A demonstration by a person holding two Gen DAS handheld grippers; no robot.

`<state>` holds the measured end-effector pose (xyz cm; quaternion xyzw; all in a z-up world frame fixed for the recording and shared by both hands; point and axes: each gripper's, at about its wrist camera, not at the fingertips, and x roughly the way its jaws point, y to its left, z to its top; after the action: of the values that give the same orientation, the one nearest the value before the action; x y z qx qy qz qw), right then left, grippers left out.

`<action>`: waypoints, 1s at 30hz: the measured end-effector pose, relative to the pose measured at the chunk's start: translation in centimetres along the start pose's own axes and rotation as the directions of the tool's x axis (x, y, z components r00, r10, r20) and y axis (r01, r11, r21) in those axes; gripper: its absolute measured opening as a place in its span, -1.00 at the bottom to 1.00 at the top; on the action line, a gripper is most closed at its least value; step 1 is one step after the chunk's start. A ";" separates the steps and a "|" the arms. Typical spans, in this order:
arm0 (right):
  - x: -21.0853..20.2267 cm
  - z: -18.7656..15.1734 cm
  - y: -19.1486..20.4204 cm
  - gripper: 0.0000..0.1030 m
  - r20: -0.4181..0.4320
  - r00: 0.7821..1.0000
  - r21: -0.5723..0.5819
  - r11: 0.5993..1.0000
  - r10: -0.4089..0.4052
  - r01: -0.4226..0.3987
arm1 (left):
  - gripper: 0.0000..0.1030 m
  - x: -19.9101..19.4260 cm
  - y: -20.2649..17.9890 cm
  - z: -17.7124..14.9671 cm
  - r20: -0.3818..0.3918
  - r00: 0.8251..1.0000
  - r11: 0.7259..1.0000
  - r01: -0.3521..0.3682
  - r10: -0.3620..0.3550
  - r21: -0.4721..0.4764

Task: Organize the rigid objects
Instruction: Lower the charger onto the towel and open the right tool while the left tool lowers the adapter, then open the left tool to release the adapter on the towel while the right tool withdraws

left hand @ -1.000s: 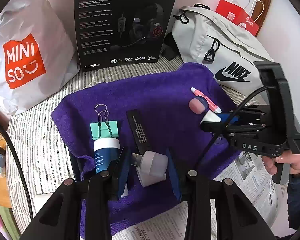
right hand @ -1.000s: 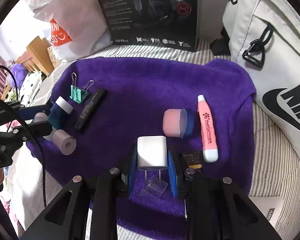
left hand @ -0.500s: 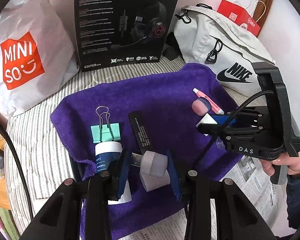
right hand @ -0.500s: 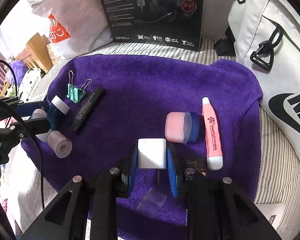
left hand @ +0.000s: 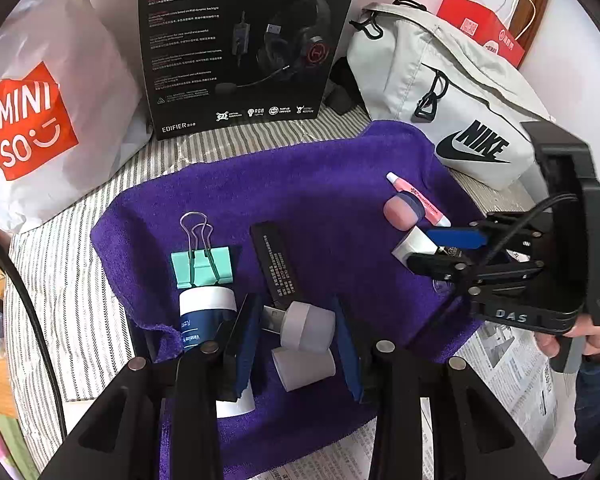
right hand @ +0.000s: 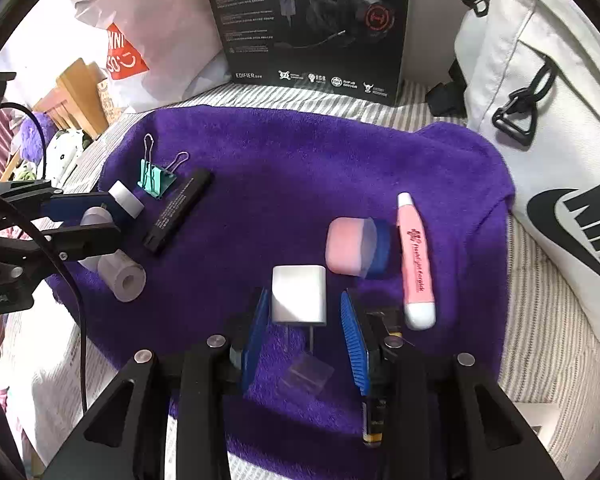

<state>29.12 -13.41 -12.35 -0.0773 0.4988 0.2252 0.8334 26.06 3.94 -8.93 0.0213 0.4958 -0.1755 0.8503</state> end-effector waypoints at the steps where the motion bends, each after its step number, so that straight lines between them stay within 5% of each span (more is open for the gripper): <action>1: -0.3 -0.1 -0.1 -0.27 0.004 1.000 -0.004 1.000 -0.003 0.003 | -0.32 0.0 0.0 0.0 0.001 1.000 1.000 -0.002 0.002 -0.001; 8: -2.9 -1.1 -1.1 -0.08 0.035 0.999 0.010 1.000 -0.026 0.025 | -0.32 0.6 0.0 0.8 0.000 1.000 1.000 -0.009 0.009 -0.012; 20: -6.1 -4.6 -3.7 -0.07 0.073 0.997 0.111 0.994 -0.029 0.020 | -0.32 5.0 -1.6 4.3 -0.031 0.999 1.000 -0.016 0.017 0.016; 30: -6.6 -6.3 -4.0 -0.07 0.079 0.997 0.159 0.987 -0.016 0.003 | -0.32 8.0 -3.0 5.1 -0.088 0.992 0.994 -0.084 0.090 0.065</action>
<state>23.30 -21.18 -10.08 -0.0040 0.4810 0.1836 0.8573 32.95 -2.18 -12.74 0.0770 0.5269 -0.1522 0.8326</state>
